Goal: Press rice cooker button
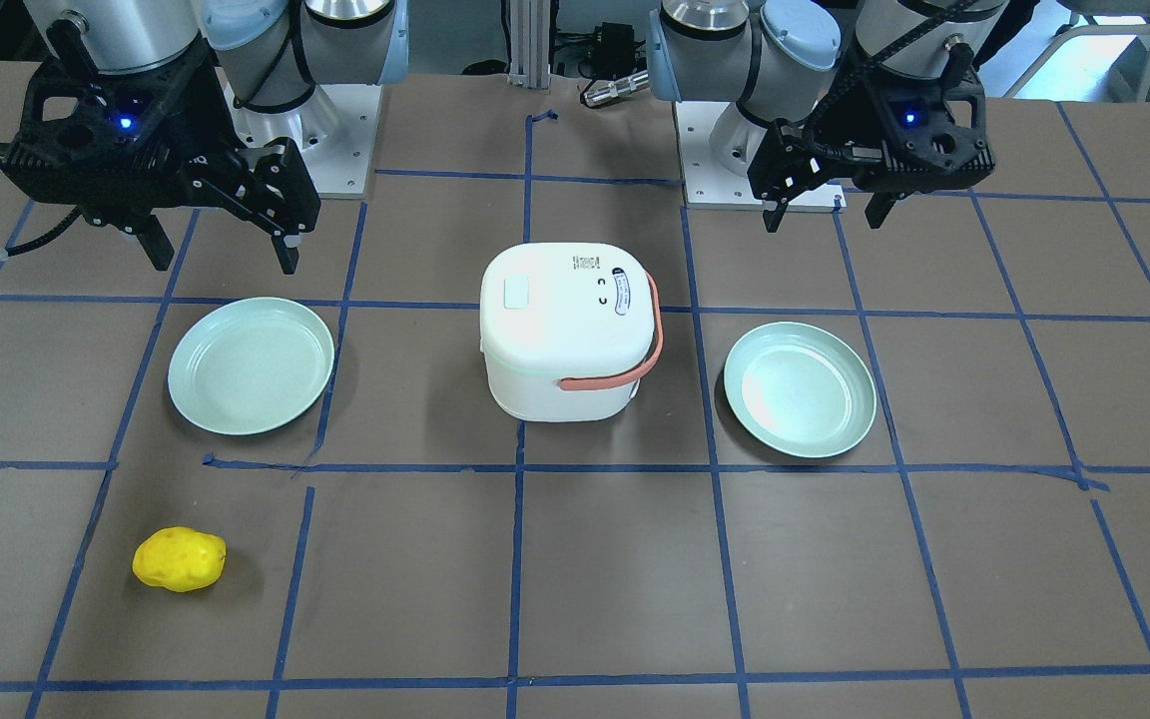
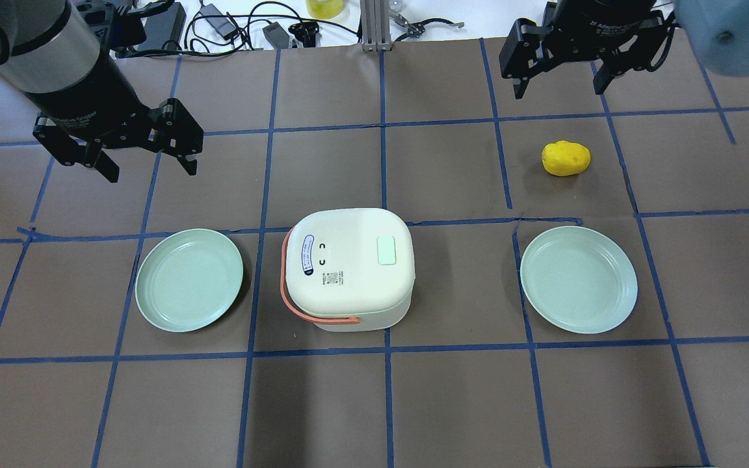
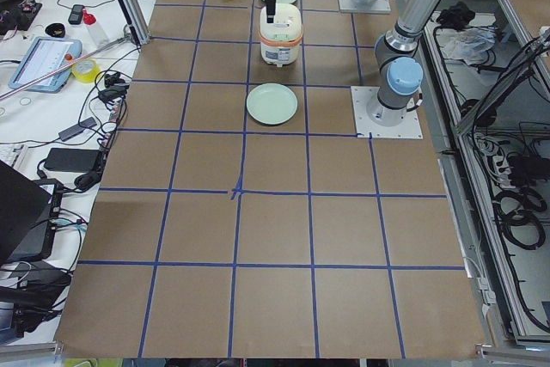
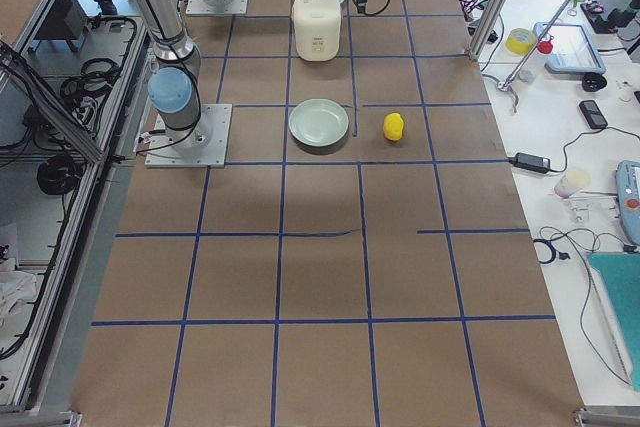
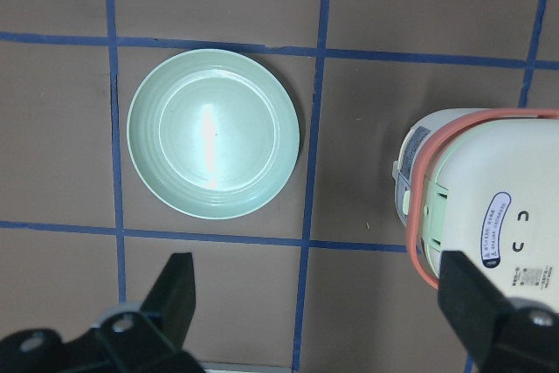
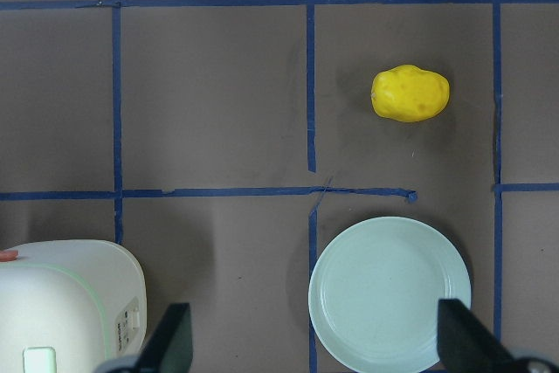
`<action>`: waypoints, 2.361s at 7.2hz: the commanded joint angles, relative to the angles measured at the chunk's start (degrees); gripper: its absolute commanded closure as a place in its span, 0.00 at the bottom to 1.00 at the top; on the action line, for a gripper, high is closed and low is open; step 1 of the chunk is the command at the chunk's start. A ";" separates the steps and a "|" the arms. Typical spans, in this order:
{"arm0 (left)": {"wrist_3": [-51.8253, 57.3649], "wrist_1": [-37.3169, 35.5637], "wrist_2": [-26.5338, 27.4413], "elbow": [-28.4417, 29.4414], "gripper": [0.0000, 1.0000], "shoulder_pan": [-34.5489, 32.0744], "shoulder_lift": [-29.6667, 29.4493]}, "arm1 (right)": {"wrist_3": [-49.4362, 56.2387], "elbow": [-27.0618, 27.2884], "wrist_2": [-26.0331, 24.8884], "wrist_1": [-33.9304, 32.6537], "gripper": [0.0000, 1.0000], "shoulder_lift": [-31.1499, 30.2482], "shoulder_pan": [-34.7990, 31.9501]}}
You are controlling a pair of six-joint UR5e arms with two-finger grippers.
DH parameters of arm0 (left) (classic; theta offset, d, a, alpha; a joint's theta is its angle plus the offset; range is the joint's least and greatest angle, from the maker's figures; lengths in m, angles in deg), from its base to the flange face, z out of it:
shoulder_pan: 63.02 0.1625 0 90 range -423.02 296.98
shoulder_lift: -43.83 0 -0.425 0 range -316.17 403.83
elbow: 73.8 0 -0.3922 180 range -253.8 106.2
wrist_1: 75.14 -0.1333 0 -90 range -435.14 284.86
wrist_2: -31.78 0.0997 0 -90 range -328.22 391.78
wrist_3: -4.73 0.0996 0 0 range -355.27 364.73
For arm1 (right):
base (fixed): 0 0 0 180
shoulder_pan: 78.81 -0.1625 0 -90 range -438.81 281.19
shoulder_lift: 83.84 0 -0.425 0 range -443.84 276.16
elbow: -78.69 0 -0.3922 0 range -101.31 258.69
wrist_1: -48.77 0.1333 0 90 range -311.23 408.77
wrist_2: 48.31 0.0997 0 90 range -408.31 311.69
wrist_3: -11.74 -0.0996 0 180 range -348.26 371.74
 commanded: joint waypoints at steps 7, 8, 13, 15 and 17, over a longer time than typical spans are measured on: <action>0.03 0.00 0.00 0.00 0.00 0.00 0.00 | -0.05 0.27 0.88 0.57 0.24 -0.43 -0.27; 0.03 0.00 0.00 0.00 0.00 0.00 0.00 | -0.05 0.27 0.97 0.74 0.41 -0.43 -0.44; 0.03 0.00 0.00 0.00 0.00 0.00 0.00 | -0.14 -0.34 3.42 4.96 1.00 -0.43 -1.66; 0.03 0.00 0.00 0.00 0.00 0.00 0.00 | -5.89 0.35 3.69 4.53 1.00 0.44 -5.96; 0.03 0.00 0.00 0.00 0.00 0.00 0.00 | -12.22 2.01 3.69 4.35 1.00 2.55 -11.66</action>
